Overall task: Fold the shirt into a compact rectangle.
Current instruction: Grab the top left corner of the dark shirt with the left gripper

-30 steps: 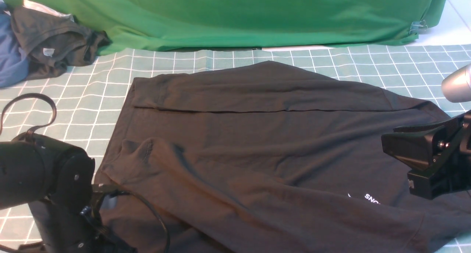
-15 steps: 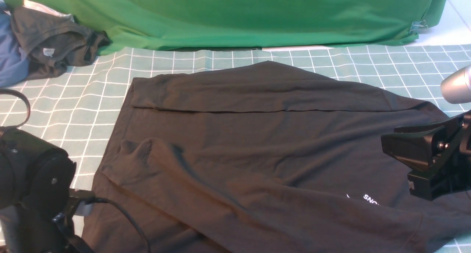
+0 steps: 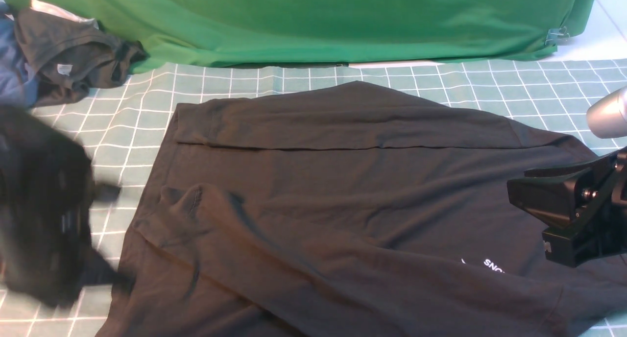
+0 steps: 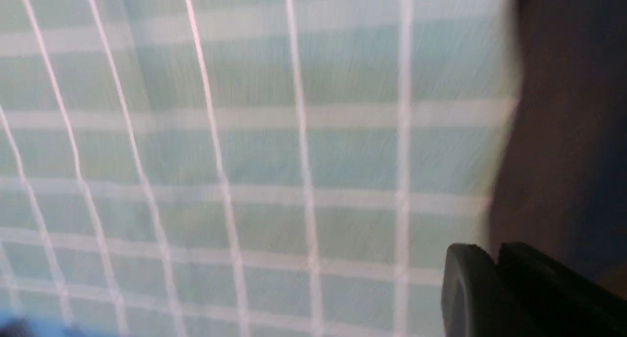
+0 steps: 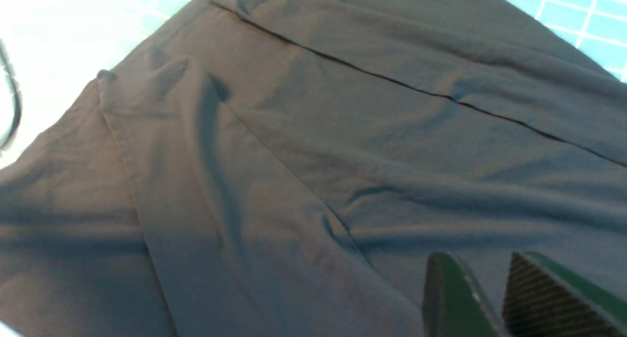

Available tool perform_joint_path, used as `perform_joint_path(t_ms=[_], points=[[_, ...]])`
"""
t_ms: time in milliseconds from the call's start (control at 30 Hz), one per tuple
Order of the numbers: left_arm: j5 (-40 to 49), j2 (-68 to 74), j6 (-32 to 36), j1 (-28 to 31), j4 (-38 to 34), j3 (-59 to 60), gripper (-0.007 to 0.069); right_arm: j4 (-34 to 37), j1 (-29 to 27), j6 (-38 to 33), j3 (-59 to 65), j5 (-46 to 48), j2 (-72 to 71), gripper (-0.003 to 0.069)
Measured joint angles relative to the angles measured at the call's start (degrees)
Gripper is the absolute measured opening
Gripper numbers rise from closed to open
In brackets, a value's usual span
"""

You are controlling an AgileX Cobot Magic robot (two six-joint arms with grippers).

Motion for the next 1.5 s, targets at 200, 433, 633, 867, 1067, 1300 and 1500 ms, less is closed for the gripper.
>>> perform_joint_path(t_ms=[200,433,633,867,1067,1300,1500], points=[[-3.4,5.8,2.7,6.9,-12.6,-21.5,0.0033,0.0,0.0,-0.1,0.0,0.0,0.0,0.0165],[-6.9,21.6,3.1,8.9,-11.0,-38.6,0.0041,0.0,0.0,-0.1,0.0,0.1,0.0,0.0165],[-8.2,34.6,3.1,8.9,-7.2,-46.1,0.0133,0.0,0.0,-0.1,0.0,1.5,0.0,0.0165],[-15.4,44.9,3.1,8.9,-6.8,-50.5,0.0356,0.0,0.0,0.0,0.0,2.4,0.0,0.0165],[-20.8,48.6,3.1,8.9,-5.9,-50.6,0.0473,0.0,0.0,-0.1,0.0,2.6,0.0,0.0165],[-22.1,51.2,1.6,8.9,-5.9,-50.9,0.0491,0.0,0.0,-0.1,0.0,2.6,0.0,0.0165],[-22.2,51.5,1.5,8.9,-6.3,-51.2,0.0437,0.0,0.0,0.0,0.0,2.6,0.0,0.0165]])
